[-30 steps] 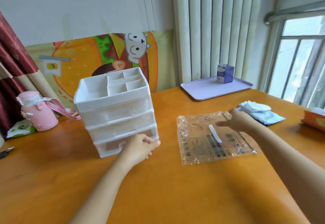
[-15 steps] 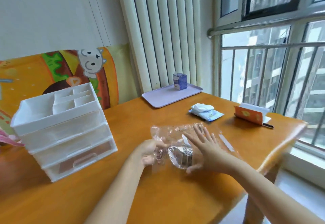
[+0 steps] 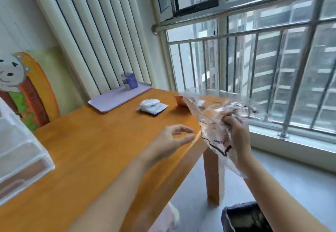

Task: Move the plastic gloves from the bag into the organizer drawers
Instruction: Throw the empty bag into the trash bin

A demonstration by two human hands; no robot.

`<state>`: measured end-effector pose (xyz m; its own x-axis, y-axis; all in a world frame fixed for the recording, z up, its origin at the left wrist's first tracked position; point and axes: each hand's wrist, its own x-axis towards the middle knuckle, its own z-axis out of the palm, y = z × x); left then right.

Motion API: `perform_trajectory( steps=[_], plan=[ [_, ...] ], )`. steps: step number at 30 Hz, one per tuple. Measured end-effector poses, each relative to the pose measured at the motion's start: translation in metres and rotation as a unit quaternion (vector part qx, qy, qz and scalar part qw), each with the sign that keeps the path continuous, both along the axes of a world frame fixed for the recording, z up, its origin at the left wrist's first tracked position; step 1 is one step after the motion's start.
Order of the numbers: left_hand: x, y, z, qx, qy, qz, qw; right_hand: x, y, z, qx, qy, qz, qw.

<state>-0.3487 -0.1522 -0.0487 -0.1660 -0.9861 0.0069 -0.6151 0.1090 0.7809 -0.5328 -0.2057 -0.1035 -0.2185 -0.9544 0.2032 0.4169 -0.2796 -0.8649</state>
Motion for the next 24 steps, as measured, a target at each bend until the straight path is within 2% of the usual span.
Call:
perform_trajectory(
  steps=[2, 4, 7, 9, 13, 15, 17, 20, 24],
  plan=[
    [-0.029, -0.014, -0.027, -0.017, -0.146, -0.035, 0.989, -0.044, -0.010, -0.031, 0.079, -0.054, -0.055, 0.994],
    [-0.058, -0.028, -0.056, -0.049, -0.253, -0.096, 0.961, -0.082, -0.009, -0.067, 0.146, -0.089, -0.121, 0.978],
    [-0.101, -0.042, -0.085, -0.068, -0.350, -0.156, 0.921, -0.120, 0.004, -0.112, 0.240, -0.074, -0.211, 0.945],
    [-0.124, -0.048, -0.105, -0.062, -0.360, -0.172, 0.915, -0.139, 0.013, -0.152, 0.295, -0.035, -0.223, 0.928],
    [-0.154, -0.053, -0.160, -0.076, -0.368, -0.165, 0.912, -0.174, 0.032, -0.251, 0.414, 0.126, -0.172, 0.885],
    [-0.157, -0.054, -0.193, -0.067, -0.330, -0.145, 0.930, -0.183, 0.039, -0.301, 0.493, 0.198, -0.112, 0.840],
    [-0.155, -0.051, -0.214, -0.041, -0.318, -0.131, 0.938, -0.181, 0.046, -0.335, 0.567, 0.232, -0.044, 0.789],
    [-0.147, -0.055, -0.245, 0.019, -0.337, -0.120, 0.934, -0.167, 0.043, -0.373, 0.637, 0.222, -0.021, 0.738],
    [-0.128, -0.066, -0.274, 0.064, -0.313, -0.098, 0.942, -0.151, 0.029, -0.403, 0.685, 0.116, -0.033, 0.718]
  ],
)
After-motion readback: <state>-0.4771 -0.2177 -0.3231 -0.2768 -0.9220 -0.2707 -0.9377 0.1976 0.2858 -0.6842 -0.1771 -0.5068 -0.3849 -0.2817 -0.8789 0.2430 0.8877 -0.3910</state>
